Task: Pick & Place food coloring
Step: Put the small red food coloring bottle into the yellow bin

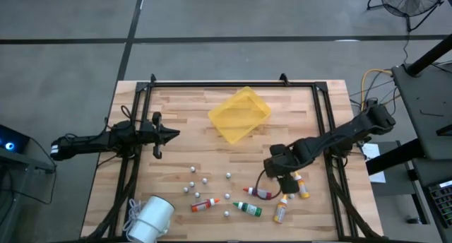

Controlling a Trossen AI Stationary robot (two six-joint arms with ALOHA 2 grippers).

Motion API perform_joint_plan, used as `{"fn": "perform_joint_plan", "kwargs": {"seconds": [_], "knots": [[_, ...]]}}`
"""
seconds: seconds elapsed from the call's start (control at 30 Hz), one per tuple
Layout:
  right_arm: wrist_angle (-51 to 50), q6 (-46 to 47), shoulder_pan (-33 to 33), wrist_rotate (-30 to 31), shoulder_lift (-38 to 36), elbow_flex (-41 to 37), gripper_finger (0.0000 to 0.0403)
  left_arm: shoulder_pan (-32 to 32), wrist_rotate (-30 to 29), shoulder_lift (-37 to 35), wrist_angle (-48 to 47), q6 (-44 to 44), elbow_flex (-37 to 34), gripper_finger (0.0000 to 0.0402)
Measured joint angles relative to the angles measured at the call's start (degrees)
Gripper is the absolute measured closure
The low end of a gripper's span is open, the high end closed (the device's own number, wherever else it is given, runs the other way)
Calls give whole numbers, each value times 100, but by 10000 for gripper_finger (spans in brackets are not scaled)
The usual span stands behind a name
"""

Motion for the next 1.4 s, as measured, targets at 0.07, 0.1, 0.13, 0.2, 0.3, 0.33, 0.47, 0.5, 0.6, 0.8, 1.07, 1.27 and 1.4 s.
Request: {"fn": "perform_joint_plan", "kwargs": {"seconds": [0.07,0.1,0.13,0.2,0.3,0.33,0.47,0.5,0.6,0.8,1.07,1.27,1.4], "knots": [[192,-4,5,6,0,-151,174,0,0,0,0,0,0,402],[298,14,5,15,0,-217,172,0,0,0,0,0,0,402],[398,23,3,22,0,-279,171,0,0,0,0,0,0,402],[532,30,2,24,0,-380,168,0,0,0,-2,0,0,402],[717,12,3,21,0,-471,164,0,0,0,-2,0,0,402],[754,7,3,26,-2,-503,163,0,0,0,-2,0,0,402],[852,7,3,55,144,-607,166,-2,0,0,-3,0,0,402],[834,-4,3,59,223,-615,167,-2,-2,0,-5,0,0,402],[847,-10,3,59,467,-592,169,-2,0,0,-7,0,0,402],[998,-156,2,59,787,-413,170,-3,0,2,-26,0,0,402],[1030,-110,-12,59,877,-386,170,-7,0,2,-31,0,0,402],[1020,38,-12,59,887,-420,173,-7,0,2,-31,0,0,402],[1029,60,-25,61,887,-440,180,-4,0,2,-33,0,0,402]]}}
